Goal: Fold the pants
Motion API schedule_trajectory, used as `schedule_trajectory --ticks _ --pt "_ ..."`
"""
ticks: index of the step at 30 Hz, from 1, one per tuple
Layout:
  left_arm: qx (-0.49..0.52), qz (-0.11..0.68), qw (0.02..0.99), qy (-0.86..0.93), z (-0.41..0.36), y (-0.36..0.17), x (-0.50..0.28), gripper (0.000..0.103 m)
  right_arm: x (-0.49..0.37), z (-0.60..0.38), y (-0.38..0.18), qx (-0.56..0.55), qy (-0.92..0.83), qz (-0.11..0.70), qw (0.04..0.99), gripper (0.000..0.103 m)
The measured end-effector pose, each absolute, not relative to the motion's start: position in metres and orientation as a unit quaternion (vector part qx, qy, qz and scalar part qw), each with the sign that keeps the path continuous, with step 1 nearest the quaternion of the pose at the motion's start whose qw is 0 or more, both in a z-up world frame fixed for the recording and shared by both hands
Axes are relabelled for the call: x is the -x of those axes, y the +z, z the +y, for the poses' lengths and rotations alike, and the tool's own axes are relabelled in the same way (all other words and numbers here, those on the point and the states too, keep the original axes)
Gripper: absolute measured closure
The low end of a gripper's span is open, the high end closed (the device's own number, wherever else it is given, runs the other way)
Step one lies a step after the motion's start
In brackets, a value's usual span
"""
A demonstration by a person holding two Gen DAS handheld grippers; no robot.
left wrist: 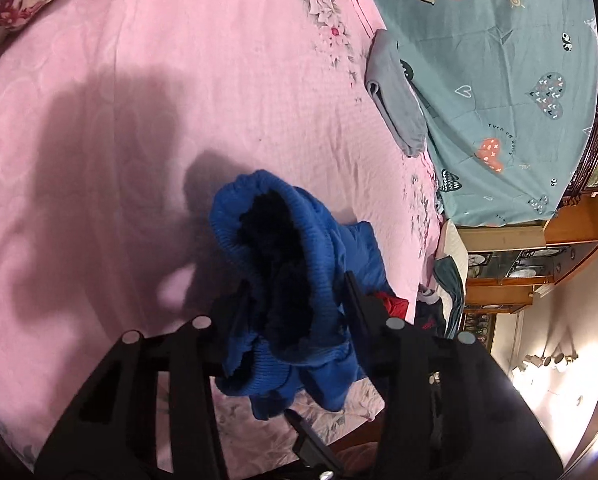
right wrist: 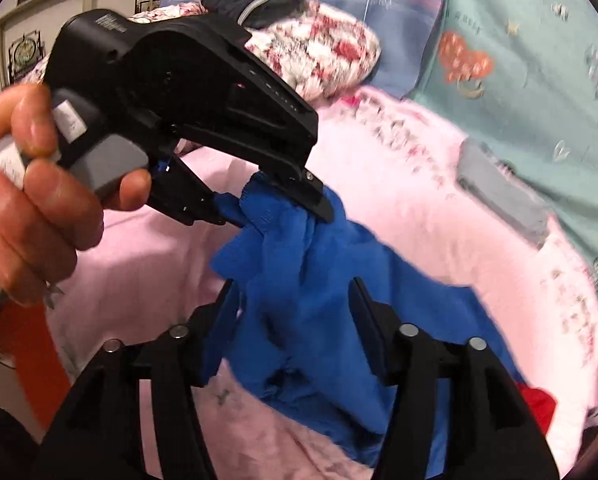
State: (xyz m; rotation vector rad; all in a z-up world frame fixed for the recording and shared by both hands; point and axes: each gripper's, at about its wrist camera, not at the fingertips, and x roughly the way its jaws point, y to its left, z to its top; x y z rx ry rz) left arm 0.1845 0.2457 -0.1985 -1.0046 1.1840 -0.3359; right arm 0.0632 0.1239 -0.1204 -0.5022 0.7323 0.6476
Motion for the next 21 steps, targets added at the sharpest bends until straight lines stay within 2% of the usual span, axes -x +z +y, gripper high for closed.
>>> schedule_trajectory --ticks 4,6,8,10,15,21 --pt "0.459 0.522 0.701 -0.161 0.242 -0.186 -0.179 0.061 -0.061 0.146 -0.136 0.288 0.295 0.338 0.846 0.045" --pt "0.45 0.521 0.708 -0.157 0.242 -0.18 -0.176 0.064 -0.063 0.143 -0.136 0.277 0.294 0.317 0.858 0.046" --pt "0.456 0.522 0.704 -0.154 0.242 -0.177 -0.175 0.064 -0.067 0.138 -0.134 0.273 0.292 0.325 0.857 0.074" --pt "0.448 0.524 0.706 -0.163 0.235 -0.169 -0.175 0.064 -0.067 0.125 -0.125 0.253 0.288 0.324 0.865 0.083" --pt "0.413 0.513 0.718 -0.226 0.19 -0.128 -0.19 0.064 -0.066 0.07 -0.081 0.172 0.246 0.303 0.905 0.084" --pt "0.332 0.507 0.716 -0.345 0.076 -0.074 -0.214 0.063 -0.064 -0.031 -0.04 0.048 0.153 0.301 0.94 0.084"
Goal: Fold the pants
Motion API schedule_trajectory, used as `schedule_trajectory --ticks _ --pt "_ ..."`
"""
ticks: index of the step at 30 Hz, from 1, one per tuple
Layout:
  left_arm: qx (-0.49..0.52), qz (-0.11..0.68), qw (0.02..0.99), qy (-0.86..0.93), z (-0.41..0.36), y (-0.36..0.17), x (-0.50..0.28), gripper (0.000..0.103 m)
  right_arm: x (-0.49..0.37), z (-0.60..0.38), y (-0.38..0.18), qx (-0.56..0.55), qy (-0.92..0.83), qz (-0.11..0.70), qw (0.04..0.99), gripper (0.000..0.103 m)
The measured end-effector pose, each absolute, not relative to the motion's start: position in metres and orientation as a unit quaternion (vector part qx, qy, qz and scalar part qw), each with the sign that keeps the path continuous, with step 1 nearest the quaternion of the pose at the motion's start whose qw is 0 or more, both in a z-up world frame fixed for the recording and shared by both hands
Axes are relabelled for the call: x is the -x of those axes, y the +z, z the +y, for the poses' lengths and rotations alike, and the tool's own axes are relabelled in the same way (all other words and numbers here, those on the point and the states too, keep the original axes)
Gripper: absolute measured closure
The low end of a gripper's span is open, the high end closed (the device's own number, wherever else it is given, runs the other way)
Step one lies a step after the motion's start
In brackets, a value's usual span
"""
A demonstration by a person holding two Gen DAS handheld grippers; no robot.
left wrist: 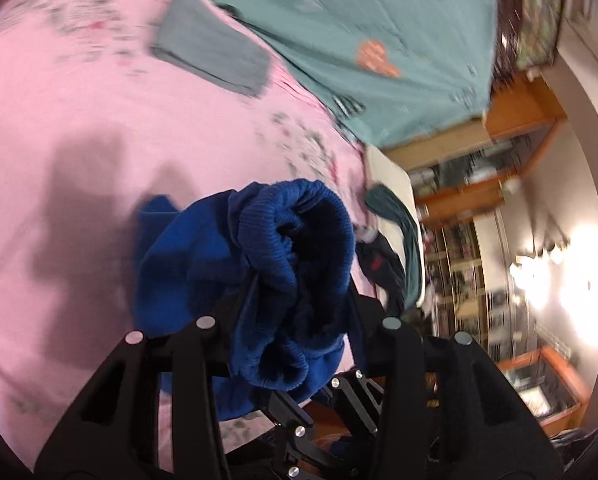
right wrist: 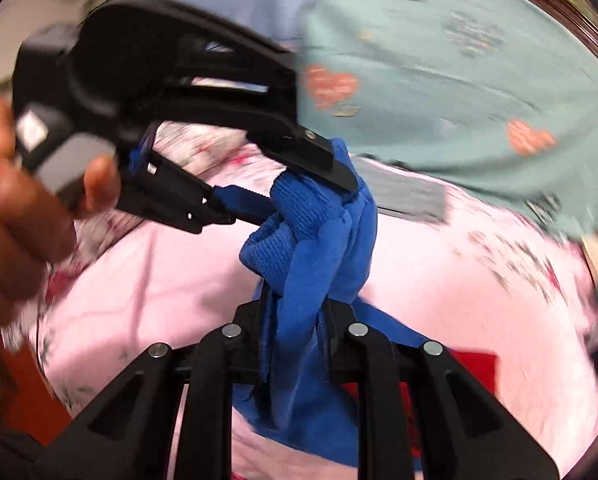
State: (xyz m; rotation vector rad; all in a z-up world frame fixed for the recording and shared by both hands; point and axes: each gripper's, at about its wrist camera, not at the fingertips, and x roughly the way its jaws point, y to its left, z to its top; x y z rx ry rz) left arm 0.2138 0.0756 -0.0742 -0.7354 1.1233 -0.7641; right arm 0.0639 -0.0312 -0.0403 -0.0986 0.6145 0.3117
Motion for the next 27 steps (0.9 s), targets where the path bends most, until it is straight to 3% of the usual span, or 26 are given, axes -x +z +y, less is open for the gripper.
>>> schedule_trajectory --ticks 5,11,12,14,16,18,27 --pt "0.27 0.544 0.689 -0.395 -0.028 -0.091 -0.228 0.062 -0.068 -0.103 -0.062 -0.022 0.078 0.336 0.938 0.084" --pt "0.2 0.603 0.68 -0.366 -0.092 -0.146 -0.225 0.061 -0.079 -0.178 -0.141 -0.182 0.051 0.443 0.876 0.083" --pt "0.194 0.605 0.682 -0.363 -0.092 -0.146 -0.221 0.057 -0.081 -0.193 -0.155 -0.223 0.053 0.458 0.859 0.081" --pt "0.175 0.591 0.703 -0.355 -0.085 -0.135 -0.212 0.038 -0.081 -0.206 -0.167 -0.273 0.078 0.466 0.838 0.077" --pt "0.152 0.571 0.733 -0.338 -0.073 -0.122 -0.207 0.029 -0.085 -0.215 -0.161 -0.28 0.099 0.472 0.83 0.07" --pt "0.131 0.557 0.76 -0.31 -0.059 -0.115 -0.208 0.028 -0.083 -0.224 -0.146 -0.261 0.103 0.475 0.834 0.059" --pt "0.079 0.576 0.792 -0.187 -0.01 -0.145 -0.188 0.028 -0.073 -0.253 -0.088 -0.185 0.097 0.426 0.88 0.059"
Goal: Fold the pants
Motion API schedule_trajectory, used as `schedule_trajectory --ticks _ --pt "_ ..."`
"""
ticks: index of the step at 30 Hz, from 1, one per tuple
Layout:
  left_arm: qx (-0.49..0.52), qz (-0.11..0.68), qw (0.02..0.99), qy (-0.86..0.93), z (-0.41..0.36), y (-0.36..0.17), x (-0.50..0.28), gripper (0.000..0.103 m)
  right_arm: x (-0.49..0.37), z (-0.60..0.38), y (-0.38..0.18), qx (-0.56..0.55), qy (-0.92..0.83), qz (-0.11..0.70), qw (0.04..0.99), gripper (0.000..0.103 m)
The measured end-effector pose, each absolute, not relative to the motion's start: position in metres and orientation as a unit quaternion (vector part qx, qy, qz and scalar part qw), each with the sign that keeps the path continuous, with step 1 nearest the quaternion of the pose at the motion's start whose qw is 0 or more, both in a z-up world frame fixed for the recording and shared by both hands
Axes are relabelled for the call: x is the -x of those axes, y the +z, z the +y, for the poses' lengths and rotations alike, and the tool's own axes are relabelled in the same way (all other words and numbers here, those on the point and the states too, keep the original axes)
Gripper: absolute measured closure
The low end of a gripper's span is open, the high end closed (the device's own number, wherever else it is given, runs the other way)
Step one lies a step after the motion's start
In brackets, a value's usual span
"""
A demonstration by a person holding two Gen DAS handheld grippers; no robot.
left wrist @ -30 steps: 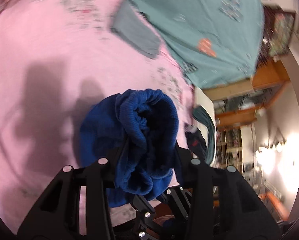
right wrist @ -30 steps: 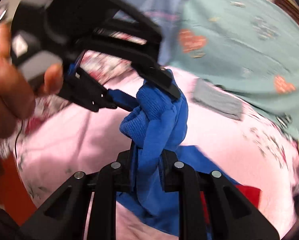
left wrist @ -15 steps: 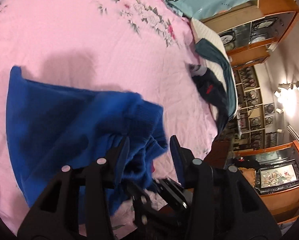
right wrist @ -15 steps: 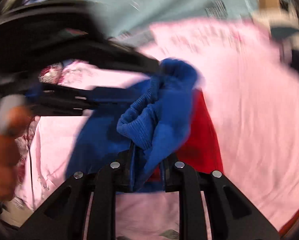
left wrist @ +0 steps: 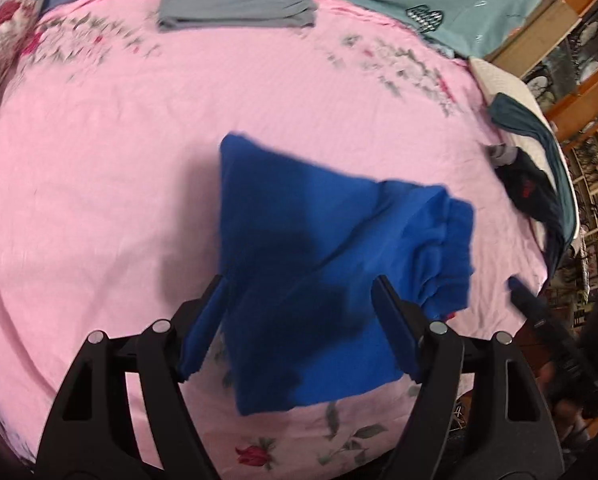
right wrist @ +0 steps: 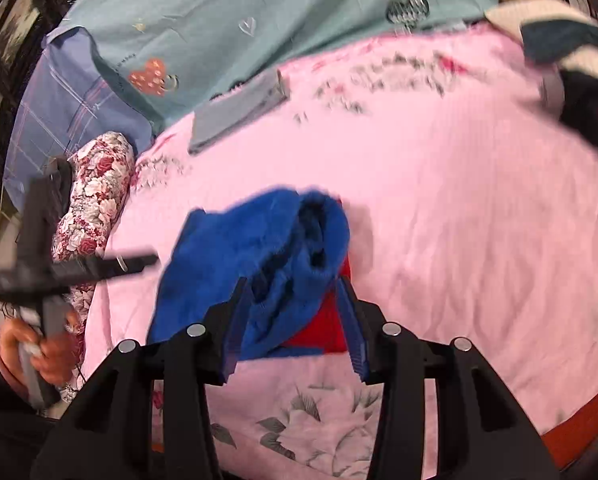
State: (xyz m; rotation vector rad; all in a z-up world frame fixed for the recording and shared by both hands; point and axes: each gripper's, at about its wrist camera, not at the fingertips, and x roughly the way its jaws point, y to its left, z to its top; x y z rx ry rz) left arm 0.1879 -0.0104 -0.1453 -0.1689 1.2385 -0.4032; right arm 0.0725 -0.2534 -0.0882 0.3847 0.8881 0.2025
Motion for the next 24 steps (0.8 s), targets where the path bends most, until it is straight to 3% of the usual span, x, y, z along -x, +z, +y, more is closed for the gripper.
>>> schedule_trajectory --ticks 5,13,14,15,16,17,21,24 --pt "0.094 0.598 0.773 -0.191 -0.007 -0.168 -0.168 0.026 -0.097 -0.224 -0.088 -0.141 0.129 0.453 0.871 0.059" --pt "0.092 0.605 0.767 -0.191 -0.011 -0.176 -0.158 0.017 -0.12 -0.215 -0.145 -0.143 0.122 0.551 0.813 0.059" --pt "0.089 0.606 0.767 -0.19 -0.012 -0.176 -0.158 0.017 -0.12 -0.218 -0.145 -0.15 0.12 0.549 0.814 0.062" --pt "0.086 0.605 0.769 -0.19 -0.012 -0.176 -0.157 0.017 -0.12 -0.22 -0.143 -0.15 0.117 0.548 0.814 0.071" --pt "0.085 0.604 0.77 -0.188 -0.011 -0.175 -0.157 0.016 -0.12 -0.223 -0.141 -0.147 0.113 0.546 0.817 0.087" --pt "0.085 0.604 0.77 -0.187 -0.012 -0.175 -0.157 0.016 -0.119 -0.226 -0.137 -0.148 0.114 0.542 0.819 0.093" --pt "0.081 0.602 0.772 -0.187 -0.011 -0.171 -0.155 0.016 -0.104 -0.244 -0.121 -0.15 0.101 0.527 0.83 0.095" --pt "0.077 0.601 0.773 -0.186 -0.009 -0.172 -0.154 0.014 -0.101 -0.257 -0.143 -0.168 0.089 0.55 0.813 0.095"
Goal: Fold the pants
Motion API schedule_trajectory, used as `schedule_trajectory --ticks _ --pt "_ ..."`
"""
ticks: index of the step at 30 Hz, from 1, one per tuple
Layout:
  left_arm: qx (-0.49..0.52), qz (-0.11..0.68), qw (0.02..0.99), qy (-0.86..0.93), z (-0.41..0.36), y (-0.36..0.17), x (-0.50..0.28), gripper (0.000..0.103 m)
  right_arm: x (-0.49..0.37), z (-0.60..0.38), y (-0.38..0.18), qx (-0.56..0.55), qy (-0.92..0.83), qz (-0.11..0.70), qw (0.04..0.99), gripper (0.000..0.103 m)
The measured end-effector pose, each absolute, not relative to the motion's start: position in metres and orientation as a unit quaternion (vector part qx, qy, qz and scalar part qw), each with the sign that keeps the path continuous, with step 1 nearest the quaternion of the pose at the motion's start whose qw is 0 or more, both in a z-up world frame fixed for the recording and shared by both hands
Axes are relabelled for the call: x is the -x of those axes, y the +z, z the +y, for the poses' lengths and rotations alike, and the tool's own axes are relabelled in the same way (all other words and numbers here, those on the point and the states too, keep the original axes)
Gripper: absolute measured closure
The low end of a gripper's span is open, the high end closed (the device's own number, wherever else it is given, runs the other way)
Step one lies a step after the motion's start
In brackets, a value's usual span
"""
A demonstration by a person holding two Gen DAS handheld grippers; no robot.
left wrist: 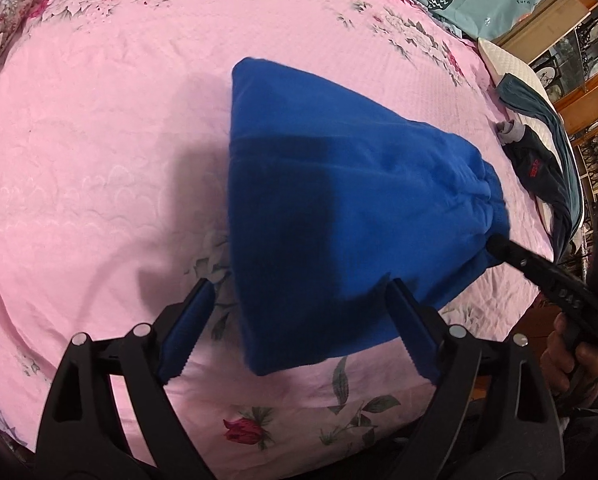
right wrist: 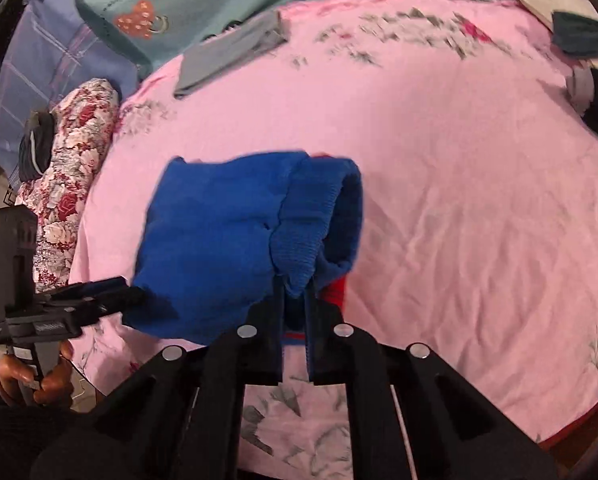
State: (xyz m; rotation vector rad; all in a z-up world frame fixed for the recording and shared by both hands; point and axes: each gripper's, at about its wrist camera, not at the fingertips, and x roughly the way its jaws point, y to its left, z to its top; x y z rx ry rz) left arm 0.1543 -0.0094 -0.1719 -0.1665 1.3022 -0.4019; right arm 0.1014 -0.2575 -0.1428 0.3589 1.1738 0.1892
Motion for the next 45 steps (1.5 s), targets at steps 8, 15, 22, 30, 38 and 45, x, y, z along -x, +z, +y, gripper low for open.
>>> schedule_trajectory --ticks 8,15,22,30,38,45 --pt "0.059 0.586 0.786 -0.188 -0.019 -0.165 -0.156 0.014 -0.108 -0.254 -0.157 -0.147 0.083 0.556 0.814 0.091" --pt "0.006 0.603 0.766 -0.222 -0.062 -0.178 -0.162 0.008 -0.106 -0.259 -0.159 -0.149 0.085 0.556 0.813 0.083" --pt "-0.086 0.62 0.752 -0.206 -0.092 -0.199 -0.16 0.002 -0.104 -0.265 -0.163 -0.157 0.077 0.556 0.813 0.067" --pt "-0.054 0.587 0.788 -0.177 -0.054 -0.166 -0.156 0.002 -0.099 -0.276 -0.15 -0.142 0.052 0.569 0.808 0.041" --pt "0.046 0.58 0.809 -0.085 0.042 -0.157 -0.144 0.002 -0.103 -0.239 -0.075 -0.056 0.102 0.487 0.866 0.041" --pt "0.11 0.575 0.808 -0.061 0.086 -0.168 -0.118 0.002 -0.151 -0.128 -0.073 0.037 0.184 0.467 0.864 0.041"
